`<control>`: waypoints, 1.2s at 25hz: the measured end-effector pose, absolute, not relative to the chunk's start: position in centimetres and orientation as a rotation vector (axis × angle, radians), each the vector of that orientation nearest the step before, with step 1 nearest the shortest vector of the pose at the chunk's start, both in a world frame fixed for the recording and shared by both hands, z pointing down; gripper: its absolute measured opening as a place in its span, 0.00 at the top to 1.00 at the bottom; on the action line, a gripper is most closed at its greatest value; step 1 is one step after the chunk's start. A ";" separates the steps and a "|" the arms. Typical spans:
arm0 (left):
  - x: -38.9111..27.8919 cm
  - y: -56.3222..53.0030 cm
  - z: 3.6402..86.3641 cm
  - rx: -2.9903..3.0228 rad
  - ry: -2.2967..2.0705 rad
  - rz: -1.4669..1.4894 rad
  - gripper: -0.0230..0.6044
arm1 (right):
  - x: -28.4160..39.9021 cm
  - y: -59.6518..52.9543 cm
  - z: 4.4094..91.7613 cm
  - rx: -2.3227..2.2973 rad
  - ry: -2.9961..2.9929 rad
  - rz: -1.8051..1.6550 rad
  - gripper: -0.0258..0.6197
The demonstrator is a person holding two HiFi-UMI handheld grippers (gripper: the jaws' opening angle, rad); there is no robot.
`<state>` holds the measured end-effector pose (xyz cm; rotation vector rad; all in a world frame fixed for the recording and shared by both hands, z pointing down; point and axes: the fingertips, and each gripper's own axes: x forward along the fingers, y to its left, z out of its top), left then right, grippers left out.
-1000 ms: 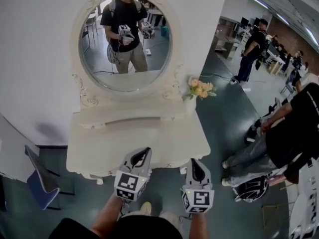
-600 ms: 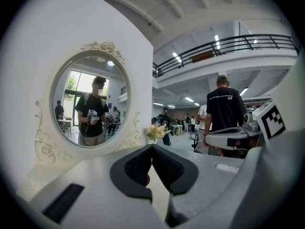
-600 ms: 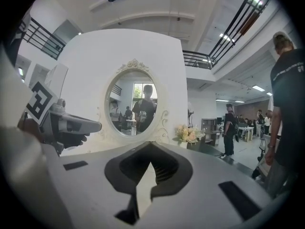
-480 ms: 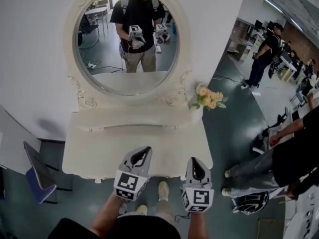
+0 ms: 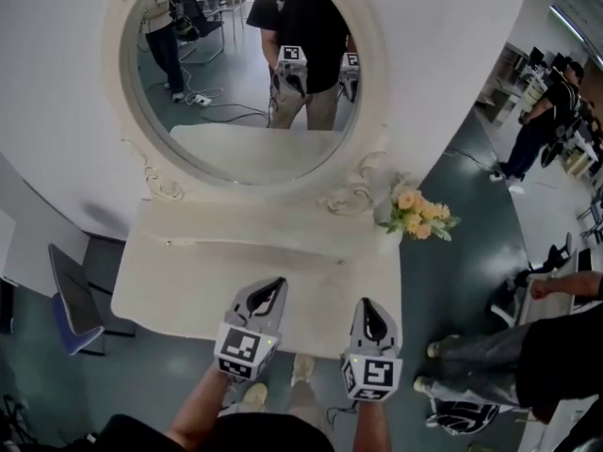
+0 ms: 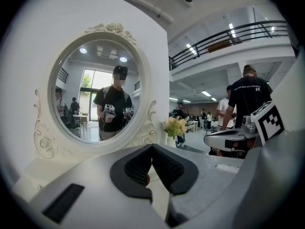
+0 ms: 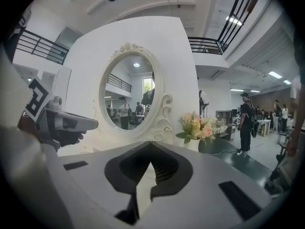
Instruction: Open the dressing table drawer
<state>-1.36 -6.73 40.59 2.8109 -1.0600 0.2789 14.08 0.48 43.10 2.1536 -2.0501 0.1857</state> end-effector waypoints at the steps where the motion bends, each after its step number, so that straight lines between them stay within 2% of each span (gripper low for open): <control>1: -1.0 -7.2 41.1 2.802 -1.069 0.288 0.96 | 14.5 -0.1 43.7 2.143 -2.055 0.204 0.96; 13: 1.3 -11.5 47.5 2.686 -1.122 0.389 0.96 | 17.5 -6.0 51.1 2.043 -2.085 0.357 0.96; 30: 1.0 -14.1 55.8 2.558 -1.189 0.490 0.96 | 18.1 -10.8 60.7 1.912 -2.070 0.526 0.96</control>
